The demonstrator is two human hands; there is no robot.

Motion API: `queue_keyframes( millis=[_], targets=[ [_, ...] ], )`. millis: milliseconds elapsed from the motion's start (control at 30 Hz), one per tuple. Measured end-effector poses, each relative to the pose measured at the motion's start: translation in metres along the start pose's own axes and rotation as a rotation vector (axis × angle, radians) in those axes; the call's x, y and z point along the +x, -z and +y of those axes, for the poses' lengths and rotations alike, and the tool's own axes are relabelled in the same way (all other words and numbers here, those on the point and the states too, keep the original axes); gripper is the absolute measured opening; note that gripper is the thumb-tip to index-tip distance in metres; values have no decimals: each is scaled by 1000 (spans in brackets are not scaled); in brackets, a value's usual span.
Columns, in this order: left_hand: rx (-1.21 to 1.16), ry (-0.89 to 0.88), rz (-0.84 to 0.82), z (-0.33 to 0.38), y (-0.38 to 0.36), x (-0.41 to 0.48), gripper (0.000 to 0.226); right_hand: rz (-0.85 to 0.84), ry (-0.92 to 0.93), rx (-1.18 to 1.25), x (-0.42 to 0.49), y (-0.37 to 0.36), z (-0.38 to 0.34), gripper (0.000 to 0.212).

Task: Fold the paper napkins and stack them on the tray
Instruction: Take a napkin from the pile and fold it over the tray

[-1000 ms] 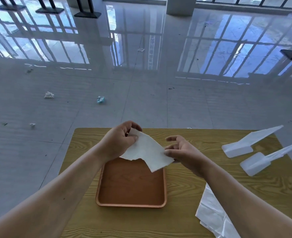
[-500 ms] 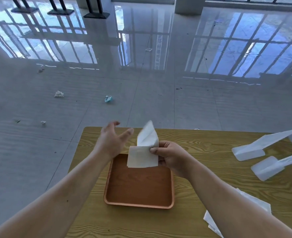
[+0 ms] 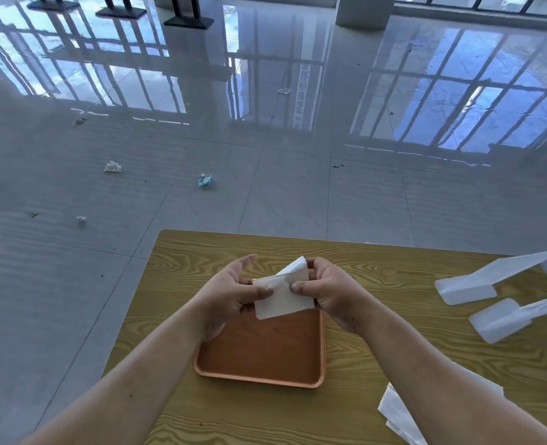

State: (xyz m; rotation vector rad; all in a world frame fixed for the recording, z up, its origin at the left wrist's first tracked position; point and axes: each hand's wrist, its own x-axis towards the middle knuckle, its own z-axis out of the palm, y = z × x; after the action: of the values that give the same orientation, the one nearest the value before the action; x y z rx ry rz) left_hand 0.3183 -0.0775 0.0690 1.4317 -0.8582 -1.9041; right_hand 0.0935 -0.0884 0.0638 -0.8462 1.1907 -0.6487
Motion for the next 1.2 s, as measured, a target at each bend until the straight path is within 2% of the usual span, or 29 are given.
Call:
queue_keyframes(
  millis=[133,233,300,400,467,567,633,733,800,833,933,1067,1200],
  targets=[
    [159,-93,74,2,-6,4,85,121,91,-197,1,2,5,99],
    [287,-149,112,0,-9,8,69,126,155,-284,2,5,6,102],
    [363,-164,140,-1,-9,10,49,129,179,-322,1,6,5,89],
    [527,-203,214,-1,-9,12,13,188,192,-482,-1,9,1,38],
    [633,-256,249,1,-10,12,9,222,193,-587,-5,8,-1,14],
    [669,-339,252,5,-11,10,8,279,228,-715,-7,10,-4,5],
    [551,-315,190,8,-10,10,9,242,221,-625,-7,15,-8,7],
    [228,-188,9,12,-11,5,22,43,133,-136,-11,18,-16,8],
    [121,-166,-27,14,-16,2,24,20,126,61,-15,15,-20,3],
    [88,-169,-17,14,-19,1,24,25,119,127,-15,13,-21,8],
    [-13,-185,14,14,-24,-1,23,6,49,179,-18,8,-20,24],
    [-82,-199,32,16,-26,-1,23,5,-48,112,-19,5,-10,19],
    [-31,-153,3,13,-26,-1,28,76,-60,157,-17,3,-4,19]
  ],
)
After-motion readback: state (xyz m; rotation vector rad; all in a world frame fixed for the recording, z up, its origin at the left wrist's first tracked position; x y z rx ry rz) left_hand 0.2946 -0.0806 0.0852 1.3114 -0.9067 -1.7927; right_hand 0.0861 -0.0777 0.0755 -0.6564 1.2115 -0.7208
